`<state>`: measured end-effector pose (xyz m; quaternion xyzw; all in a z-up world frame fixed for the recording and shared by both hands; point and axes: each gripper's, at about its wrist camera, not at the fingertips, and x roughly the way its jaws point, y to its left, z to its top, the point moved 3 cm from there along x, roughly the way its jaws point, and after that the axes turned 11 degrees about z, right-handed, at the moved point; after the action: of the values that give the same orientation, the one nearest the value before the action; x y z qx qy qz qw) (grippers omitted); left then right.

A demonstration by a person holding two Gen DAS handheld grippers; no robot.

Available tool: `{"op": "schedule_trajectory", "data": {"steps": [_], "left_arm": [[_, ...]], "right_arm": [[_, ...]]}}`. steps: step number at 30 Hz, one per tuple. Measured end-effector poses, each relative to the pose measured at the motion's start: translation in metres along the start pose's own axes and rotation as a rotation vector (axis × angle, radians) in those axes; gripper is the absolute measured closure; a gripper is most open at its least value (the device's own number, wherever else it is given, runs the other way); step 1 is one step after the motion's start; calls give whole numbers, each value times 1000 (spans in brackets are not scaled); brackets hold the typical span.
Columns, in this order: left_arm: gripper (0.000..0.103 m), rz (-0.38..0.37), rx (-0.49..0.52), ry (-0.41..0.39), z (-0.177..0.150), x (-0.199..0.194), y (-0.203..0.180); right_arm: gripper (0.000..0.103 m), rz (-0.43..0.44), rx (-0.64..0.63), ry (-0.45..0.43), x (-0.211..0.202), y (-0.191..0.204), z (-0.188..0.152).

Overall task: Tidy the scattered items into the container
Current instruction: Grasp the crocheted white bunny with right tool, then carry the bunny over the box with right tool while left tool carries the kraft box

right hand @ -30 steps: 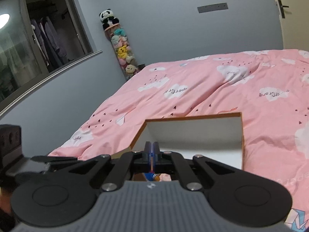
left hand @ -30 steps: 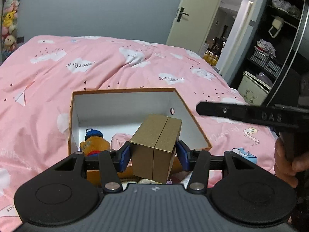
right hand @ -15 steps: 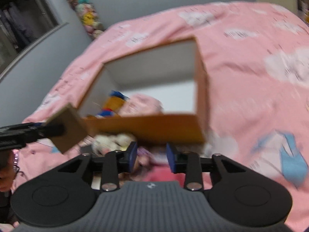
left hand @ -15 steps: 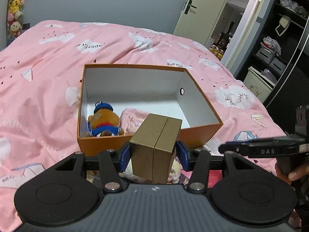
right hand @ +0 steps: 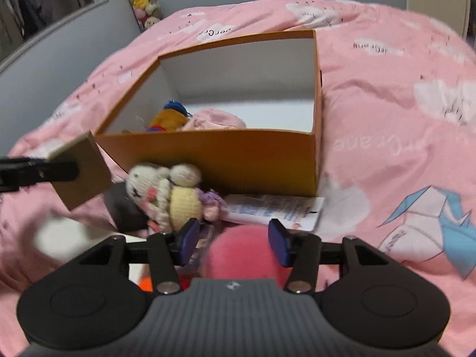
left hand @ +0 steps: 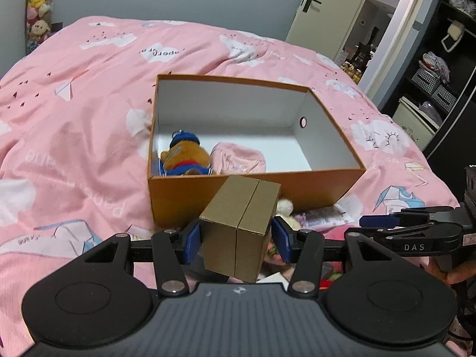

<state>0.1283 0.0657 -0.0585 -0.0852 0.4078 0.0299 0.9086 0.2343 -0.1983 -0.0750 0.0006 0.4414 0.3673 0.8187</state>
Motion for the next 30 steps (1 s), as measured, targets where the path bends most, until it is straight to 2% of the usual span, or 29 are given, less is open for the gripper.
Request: {"op": "schedule_trajectory", "data": {"steps": [4,9,11,12,14,17,23,30], "left_arm": [[45,1,-8,8,-1,2,3],[45,17,-17,6,0,3,6],[45,26,-21,5,0,2,8],[45,31,-22,4,0,2,8],[45,39,-27,5,0,3,11],[45,49,-39,10,0,4,15],[45,53,-47,17,-1,5,19],[45,51,-58,9,-1,4,21]], "right_arm": [[48,19,18,-9,5,-3,1],[47,114,-57,-12,27,20,12],[40,123,-127,10,38,33,15],[33,114,-178,23,44,41,16],[28,82,-285,45,54,54,16],[28,38,-405,84,71,66,13],[31,-20,-505,123,98,70,8],[43,-2,-502,120,94,70,9]]}}
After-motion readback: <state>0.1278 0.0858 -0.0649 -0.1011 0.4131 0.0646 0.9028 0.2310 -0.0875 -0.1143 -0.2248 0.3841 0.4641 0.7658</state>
